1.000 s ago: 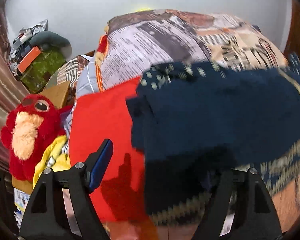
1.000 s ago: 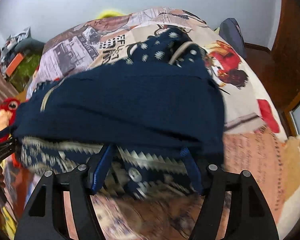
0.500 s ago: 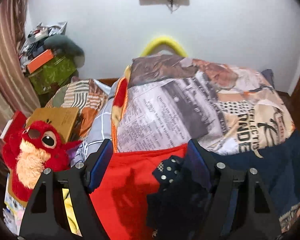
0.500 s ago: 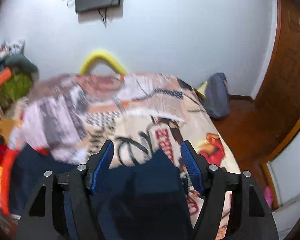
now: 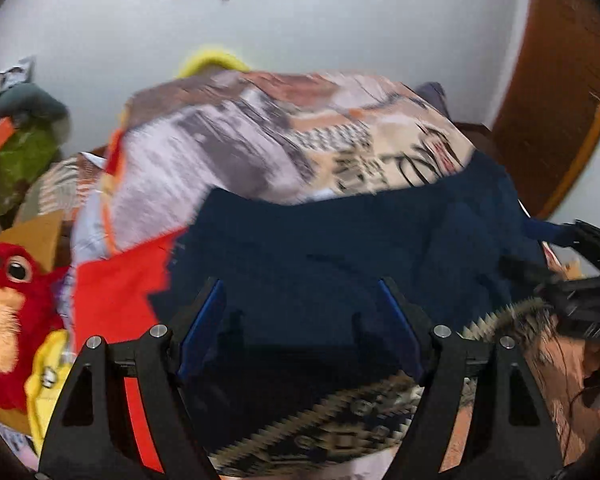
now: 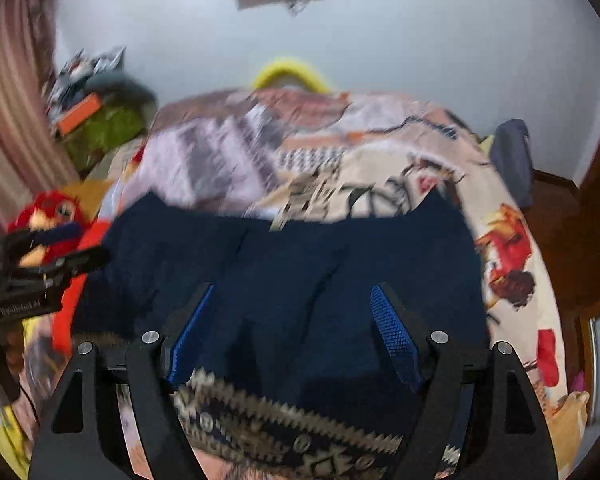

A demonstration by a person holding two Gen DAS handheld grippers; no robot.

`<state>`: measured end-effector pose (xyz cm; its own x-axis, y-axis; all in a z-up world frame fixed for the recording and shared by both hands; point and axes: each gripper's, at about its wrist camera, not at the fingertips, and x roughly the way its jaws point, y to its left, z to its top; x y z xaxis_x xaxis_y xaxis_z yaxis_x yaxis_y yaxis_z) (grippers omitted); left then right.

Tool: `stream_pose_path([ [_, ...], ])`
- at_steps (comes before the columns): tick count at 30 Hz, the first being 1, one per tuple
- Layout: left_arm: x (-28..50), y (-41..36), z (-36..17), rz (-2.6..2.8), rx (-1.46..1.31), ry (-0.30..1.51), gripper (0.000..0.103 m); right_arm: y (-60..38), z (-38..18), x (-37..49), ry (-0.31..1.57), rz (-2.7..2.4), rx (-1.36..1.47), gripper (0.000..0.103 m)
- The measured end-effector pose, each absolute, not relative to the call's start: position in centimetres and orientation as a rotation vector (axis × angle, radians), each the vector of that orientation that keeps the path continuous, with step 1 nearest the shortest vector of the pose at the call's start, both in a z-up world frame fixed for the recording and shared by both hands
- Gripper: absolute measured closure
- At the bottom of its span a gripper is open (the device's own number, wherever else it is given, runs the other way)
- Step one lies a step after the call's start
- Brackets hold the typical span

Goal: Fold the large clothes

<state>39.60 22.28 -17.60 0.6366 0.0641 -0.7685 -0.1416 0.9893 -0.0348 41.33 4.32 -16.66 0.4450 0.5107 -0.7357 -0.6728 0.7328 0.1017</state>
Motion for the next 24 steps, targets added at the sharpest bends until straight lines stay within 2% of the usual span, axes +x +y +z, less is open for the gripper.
stream_pose_path([
  [5,40.1,20.4,-22.1,0.13,-0.046,0.941,0.026,4.5,-20.4,41.2,0.878,0.727,-0.304,0.028],
  [7,39.8,20.8,-23.6,0.161,-0.068,0.939,0.025,3.4,-21.1,41.3,0.883,0.728,-0.25,0.023],
  [9,39.3,21.7,-24.5,0.186,-0.108,0.922,0.018,2.3,-21.3,41.3,0.891,0.72,-0.213,0.017],
  [15,37.2,23.6,-24.0,0.259,-0.092,0.88,0.018,-0.3,-21.4,41.0,0.894,0.672,-0.222,0.017],
  [24,32.2,27.7,-24.4,0.378,-0.143,0.927,0.018,-3.8,-22.2,40.6,0.963,0.546,-0.226,0.017],
])
